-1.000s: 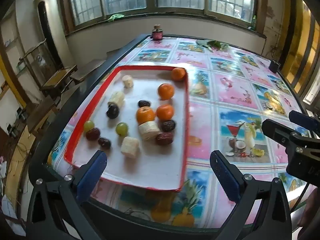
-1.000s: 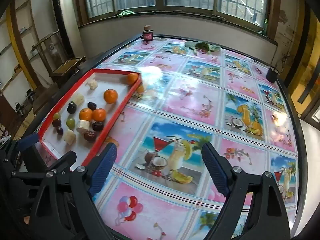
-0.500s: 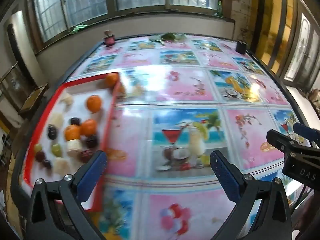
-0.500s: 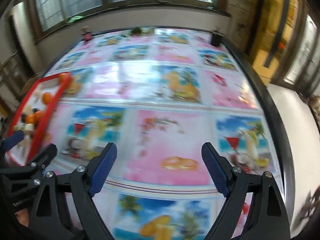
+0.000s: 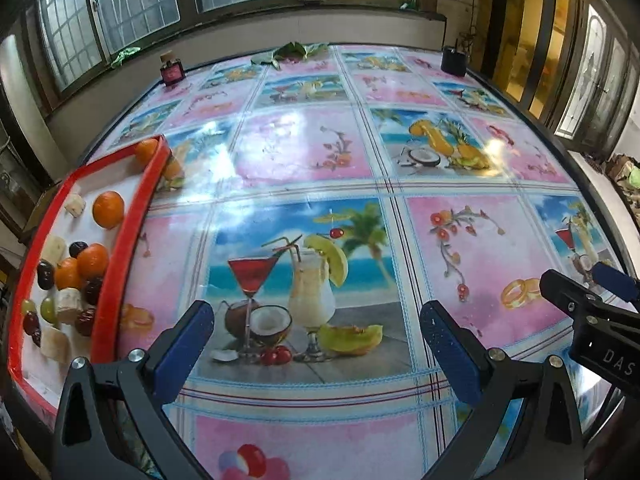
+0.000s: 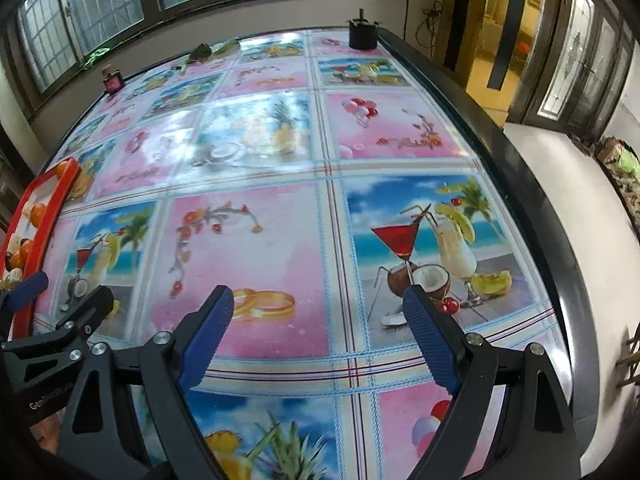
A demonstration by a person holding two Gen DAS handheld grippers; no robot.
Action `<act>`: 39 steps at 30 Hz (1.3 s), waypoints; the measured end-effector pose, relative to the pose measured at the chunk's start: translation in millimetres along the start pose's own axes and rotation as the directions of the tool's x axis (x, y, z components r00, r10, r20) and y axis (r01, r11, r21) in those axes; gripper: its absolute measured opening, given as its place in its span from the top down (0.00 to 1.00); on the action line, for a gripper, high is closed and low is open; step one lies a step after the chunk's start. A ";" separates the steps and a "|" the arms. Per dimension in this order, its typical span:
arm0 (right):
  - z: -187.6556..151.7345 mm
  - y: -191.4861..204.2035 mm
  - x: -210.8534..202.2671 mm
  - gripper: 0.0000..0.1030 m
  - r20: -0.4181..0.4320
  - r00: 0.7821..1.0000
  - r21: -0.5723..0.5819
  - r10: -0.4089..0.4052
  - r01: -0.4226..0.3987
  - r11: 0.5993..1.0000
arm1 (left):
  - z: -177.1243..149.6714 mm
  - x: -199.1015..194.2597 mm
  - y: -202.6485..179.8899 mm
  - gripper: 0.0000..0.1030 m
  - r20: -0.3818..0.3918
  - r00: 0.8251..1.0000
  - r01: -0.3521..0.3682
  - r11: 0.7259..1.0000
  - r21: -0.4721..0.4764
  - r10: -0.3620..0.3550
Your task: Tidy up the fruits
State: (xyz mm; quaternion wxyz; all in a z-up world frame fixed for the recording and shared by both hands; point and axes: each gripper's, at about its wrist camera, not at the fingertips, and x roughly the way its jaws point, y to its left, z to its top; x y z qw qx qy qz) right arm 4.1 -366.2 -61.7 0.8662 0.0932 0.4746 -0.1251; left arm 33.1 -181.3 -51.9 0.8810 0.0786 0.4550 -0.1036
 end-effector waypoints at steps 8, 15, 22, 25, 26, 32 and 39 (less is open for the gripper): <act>-2.0 -0.5 15.1 0.16 -0.006 1.000 0.011 -0.007 0.007 1.000 | -2.9 15.2 -0.2 0.01 -0.030 1.000 -0.004 1.000 -0.013 0.003; -3.1 3.4 18.0 0.14 0.004 0.999 -0.003 -0.033 0.033 0.999 | -2.5 19.3 3.9 0.01 -0.042 0.999 0.022 0.999 -0.041 -0.024; -1.7 7.0 19.4 0.11 -0.002 0.998 -0.020 -0.055 0.055 0.998 | -2.9 19.4 3.4 0.00 -0.043 0.999 0.022 0.999 -0.037 -0.023; -1.5 7.1 19.9 0.11 -0.001 0.998 -0.018 -0.058 0.058 0.998 | -3.0 19.5 3.7 0.00 -0.043 0.999 0.023 0.999 -0.037 -0.024; -1.6 7.1 20.7 0.10 0.000 0.998 -0.018 -0.060 0.060 0.998 | -3.0 19.6 3.6 0.00 -0.043 0.999 0.023 0.999 -0.037 -0.024; -2.2 6.7 23.2 0.05 0.001 0.998 -0.010 -0.070 0.070 0.997 | -2.6 19.3 4.0 0.00 -0.044 0.999 0.024 0.999 -0.037 -0.025; -1.7 6.8 25.6 0.00 -0.009 0.998 -0.014 -0.064 0.064 0.998 | -2.5 19.3 4.8 0.00 -0.044 0.999 0.025 0.999 -0.036 -0.026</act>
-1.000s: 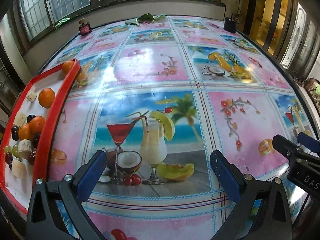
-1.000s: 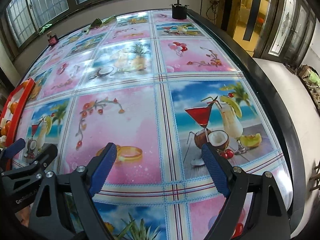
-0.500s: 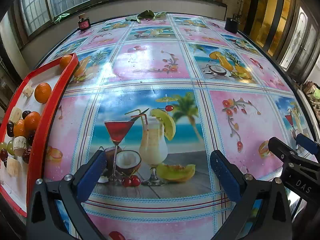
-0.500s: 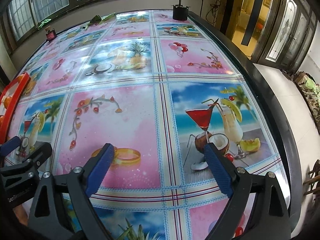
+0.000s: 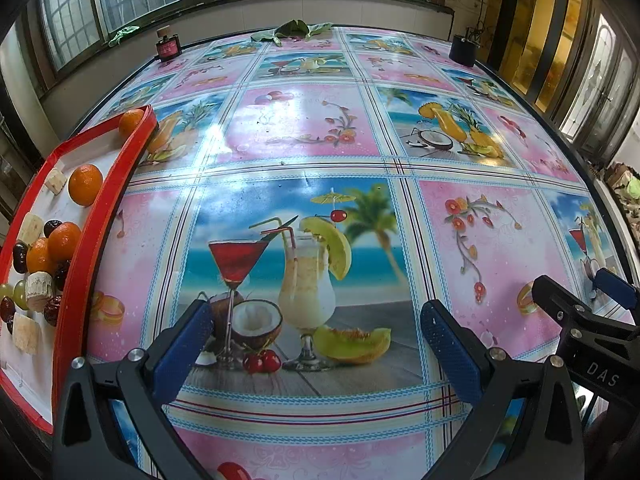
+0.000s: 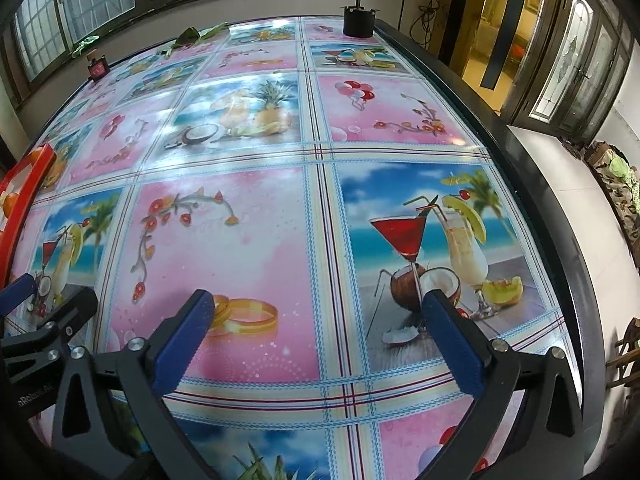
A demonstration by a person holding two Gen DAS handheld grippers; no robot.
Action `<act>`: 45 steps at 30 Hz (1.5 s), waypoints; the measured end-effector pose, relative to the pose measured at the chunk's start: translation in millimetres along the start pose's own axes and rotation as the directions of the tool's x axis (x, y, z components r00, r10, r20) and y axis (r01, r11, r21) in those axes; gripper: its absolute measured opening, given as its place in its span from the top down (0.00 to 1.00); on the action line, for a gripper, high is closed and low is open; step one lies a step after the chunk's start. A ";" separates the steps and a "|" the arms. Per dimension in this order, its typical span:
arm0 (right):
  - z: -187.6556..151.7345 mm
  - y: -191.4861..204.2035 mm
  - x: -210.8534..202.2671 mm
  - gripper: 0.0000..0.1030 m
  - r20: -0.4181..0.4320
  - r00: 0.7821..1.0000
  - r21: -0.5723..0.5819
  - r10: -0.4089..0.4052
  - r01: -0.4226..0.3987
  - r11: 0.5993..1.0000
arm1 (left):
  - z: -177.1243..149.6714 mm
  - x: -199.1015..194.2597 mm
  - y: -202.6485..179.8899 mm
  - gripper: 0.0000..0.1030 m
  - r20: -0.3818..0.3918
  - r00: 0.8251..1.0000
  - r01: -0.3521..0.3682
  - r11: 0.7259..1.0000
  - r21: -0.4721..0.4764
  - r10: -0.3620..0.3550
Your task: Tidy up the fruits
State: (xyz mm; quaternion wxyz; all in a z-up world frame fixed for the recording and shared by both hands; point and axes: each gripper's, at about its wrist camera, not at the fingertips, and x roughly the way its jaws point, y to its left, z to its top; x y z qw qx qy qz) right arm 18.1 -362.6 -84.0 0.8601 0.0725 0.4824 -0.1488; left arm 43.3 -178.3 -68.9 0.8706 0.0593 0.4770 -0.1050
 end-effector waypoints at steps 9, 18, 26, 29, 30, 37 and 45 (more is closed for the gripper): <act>0.4 -0.1 0.0 0.00 -0.001 1.000 0.001 0.001 -0.001 1.000 | 0.2 0.1 0.6 0.00 0.000 1.000 0.001 1.000 0.000 -0.001; 0.3 0.0 0.2 0.00 -0.001 1.000 0.000 0.001 -0.001 1.000 | 0.3 0.0 0.1 0.00 0.002 1.000 0.007 1.000 0.005 -0.007; 0.2 0.1 0.2 0.00 -0.001 1.000 0.000 0.001 -0.001 1.000 | -1.4 1.1 -12.6 0.00 -0.002 0.999 0.054 0.996 0.078 -0.054; 0.5 0.1 -0.2 0.00 -0.001 1.000 0.000 0.001 -0.001 1.000 | -1.3 1.2 -13.0 0.00 -0.002 0.999 0.054 0.996 0.078 -0.054; 0.4 0.1 -0.1 0.00 -0.001 1.000 0.001 0.002 -0.002 1.000 | -1.3 1.3 -13.0 0.00 -0.002 0.999 0.054 0.996 0.078 -0.054; 0.1 0.0 0.5 0.00 0.000 1.000 0.001 0.002 -0.002 1.000 | -1.3 1.3 -12.7 0.00 -0.002 0.999 0.054 0.995 0.078 -0.054; 0.6 0.3 0.9 0.00 0.000 1.000 0.000 0.000 0.000 1.000 | -1.4 1.2 -13.3 0.00 -0.004 0.999 0.055 0.995 0.078 -0.055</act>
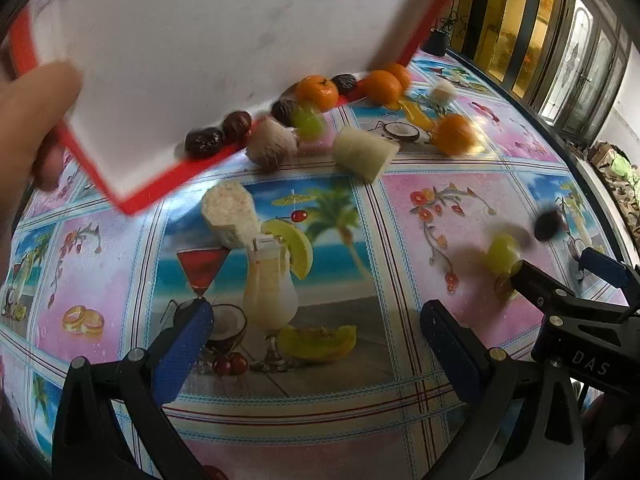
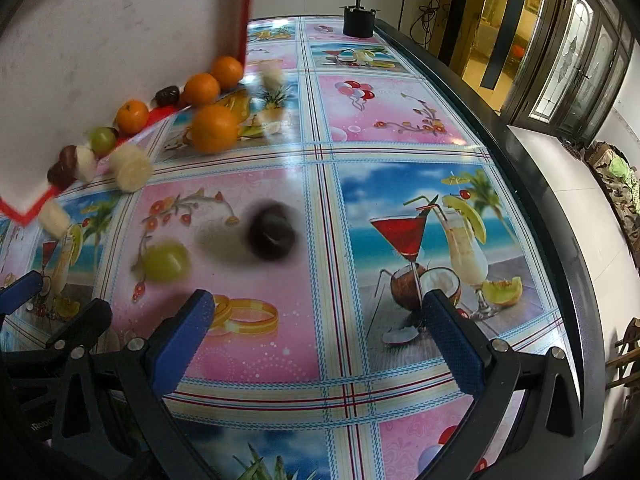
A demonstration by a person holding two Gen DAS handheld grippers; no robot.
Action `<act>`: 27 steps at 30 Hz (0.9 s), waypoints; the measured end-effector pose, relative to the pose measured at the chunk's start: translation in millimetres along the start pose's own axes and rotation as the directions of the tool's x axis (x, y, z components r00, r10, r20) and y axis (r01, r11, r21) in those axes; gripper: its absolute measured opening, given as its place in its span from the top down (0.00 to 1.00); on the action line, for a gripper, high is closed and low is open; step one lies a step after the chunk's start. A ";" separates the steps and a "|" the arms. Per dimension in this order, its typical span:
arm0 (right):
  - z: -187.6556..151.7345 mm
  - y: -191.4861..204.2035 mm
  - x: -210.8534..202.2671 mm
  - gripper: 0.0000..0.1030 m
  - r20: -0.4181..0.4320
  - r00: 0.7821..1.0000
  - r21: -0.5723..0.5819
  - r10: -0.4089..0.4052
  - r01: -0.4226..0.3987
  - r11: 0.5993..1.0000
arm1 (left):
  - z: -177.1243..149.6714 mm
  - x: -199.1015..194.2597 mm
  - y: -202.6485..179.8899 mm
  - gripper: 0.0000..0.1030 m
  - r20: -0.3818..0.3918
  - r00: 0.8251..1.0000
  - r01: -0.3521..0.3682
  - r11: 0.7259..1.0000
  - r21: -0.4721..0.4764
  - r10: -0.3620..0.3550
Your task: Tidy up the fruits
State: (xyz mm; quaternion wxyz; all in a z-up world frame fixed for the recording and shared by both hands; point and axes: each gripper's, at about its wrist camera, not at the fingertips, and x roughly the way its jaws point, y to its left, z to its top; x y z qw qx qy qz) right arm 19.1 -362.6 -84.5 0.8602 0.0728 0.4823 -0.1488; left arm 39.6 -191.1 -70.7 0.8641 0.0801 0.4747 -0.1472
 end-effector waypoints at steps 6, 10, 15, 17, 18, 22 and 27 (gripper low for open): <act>-0.2 -0.4 0.5 0.00 0.000 1.000 0.000 0.000 0.000 1.000 | 0.6 0.3 -0.1 0.00 -0.001 1.000 0.001 1.000 0.000 -0.001; 0.0 -0.7 0.7 0.00 0.000 1.000 0.000 0.000 0.000 1.000 | 0.1 -0.3 0.2 0.00 -0.002 1.000 0.001 1.000 -0.001 -0.001; 0.1 -0.9 0.7 0.00 0.000 1.000 0.000 0.001 -0.001 1.000 | -1.2 -1.2 0.3 0.00 -0.002 1.000 0.002 1.000 -0.001 -0.002; 0.1 -0.8 0.9 0.00 0.000 1.000 0.000 0.001 -0.001 1.000 | -0.7 -0.9 -0.3 0.00 -0.002 1.000 0.001 1.000 -0.001 -0.001; 0.1 -1.0 0.9 0.00 0.000 1.000 0.000 0.001 -0.001 1.000 | -0.3 -0.6 -0.3 0.00 -0.002 1.000 0.001 1.000 -0.001 -0.001; 0.1 -0.9 1.1 0.00 0.000 1.000 0.000 0.001 -0.001 1.000 | -0.3 -0.7 0.1 0.00 -0.002 1.000 0.002 1.000 -0.001 -0.002; 0.7 -1.0 1.1 0.00 -0.009 1.000 -0.003 0.000 0.000 1.000 | -0.6 -0.9 0.2 0.00 -0.002 1.000 0.002 1.000 -0.001 -0.002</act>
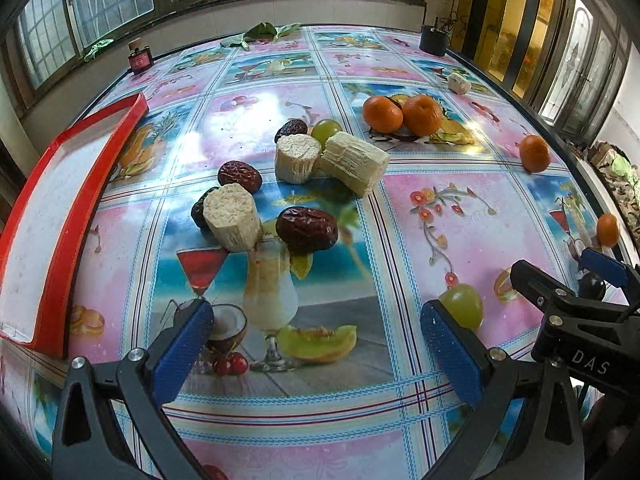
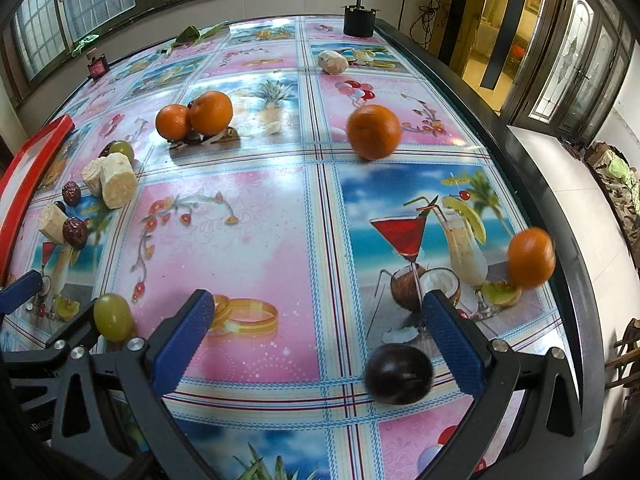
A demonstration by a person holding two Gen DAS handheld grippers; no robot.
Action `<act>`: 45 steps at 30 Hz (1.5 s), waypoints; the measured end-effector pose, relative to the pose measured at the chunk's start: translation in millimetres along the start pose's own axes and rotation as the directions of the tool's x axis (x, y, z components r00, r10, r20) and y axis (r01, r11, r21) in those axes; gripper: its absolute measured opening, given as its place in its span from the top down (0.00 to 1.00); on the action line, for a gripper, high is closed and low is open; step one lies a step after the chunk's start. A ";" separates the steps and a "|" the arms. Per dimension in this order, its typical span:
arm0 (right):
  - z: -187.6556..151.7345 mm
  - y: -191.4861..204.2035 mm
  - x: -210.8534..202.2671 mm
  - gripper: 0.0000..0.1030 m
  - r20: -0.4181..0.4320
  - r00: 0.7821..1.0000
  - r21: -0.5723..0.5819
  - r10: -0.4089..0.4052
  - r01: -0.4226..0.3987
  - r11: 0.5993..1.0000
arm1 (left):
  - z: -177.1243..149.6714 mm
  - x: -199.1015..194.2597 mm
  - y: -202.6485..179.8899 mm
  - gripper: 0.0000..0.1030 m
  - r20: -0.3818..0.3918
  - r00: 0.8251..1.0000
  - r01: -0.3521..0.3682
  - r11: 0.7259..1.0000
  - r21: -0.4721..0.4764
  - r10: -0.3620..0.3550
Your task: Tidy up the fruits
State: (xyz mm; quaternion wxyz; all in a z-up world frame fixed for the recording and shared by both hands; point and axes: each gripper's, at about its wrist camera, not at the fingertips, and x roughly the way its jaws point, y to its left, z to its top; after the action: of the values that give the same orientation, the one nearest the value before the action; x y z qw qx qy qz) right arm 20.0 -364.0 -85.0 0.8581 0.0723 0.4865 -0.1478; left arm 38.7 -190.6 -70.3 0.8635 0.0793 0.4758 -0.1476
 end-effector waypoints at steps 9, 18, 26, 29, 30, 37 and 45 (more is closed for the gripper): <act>6.6 1.4 1.5 0.00 -0.064 0.998 -0.007 -0.006 0.006 1.000 | -1.0 -0.2 1.9 0.00 0.000 1.000 0.001 1.000 -0.002 -0.001; 3.5 -3.5 -37.5 0.00 0.018 1.000 -0.068 0.017 -0.015 0.998 | -2.7 -34.7 37.0 0.02 0.035 0.999 0.030 0.999 0.021 -0.030; 1.8 55.7 -53.7 0.03 0.039 0.975 -0.301 0.220 -0.199 0.933 | -10.5 -65.6 82.2 0.02 0.076 0.997 -0.024 0.996 0.087 0.018; 2.9 72.6 -37.7 0.21 -0.028 0.967 -0.321 0.255 -0.250 0.914 | -14.1 -68.9 91.2 0.02 0.083 0.996 -0.031 0.994 0.101 0.023; 3.4 75.3 -32.0 0.24 -0.055 0.963 -0.313 0.265 -0.268 0.911 | -15.4 -69.7 93.6 0.02 0.083 0.996 -0.030 0.994 0.103 0.022; 4.0 84.6 -15.5 0.77 -0.127 0.946 -0.307 0.297 -0.322 0.896 | -11.1 -68.3 98.6 0.01 0.081 0.997 0.007 0.994 0.112 -0.016; 2.9 84.0 -27.0 0.76 -0.095 0.955 -0.334 0.282 -0.297 0.894 | 17.9 -50.6 87.3 0.03 0.038 0.991 0.123 0.986 0.114 -0.128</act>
State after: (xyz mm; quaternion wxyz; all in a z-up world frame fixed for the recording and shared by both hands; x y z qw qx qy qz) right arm 36.5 -280.3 -62.0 0.8588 -0.0041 0.5075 0.0706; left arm 56.4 -104.1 -18.3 0.8572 0.0937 0.4512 -0.2298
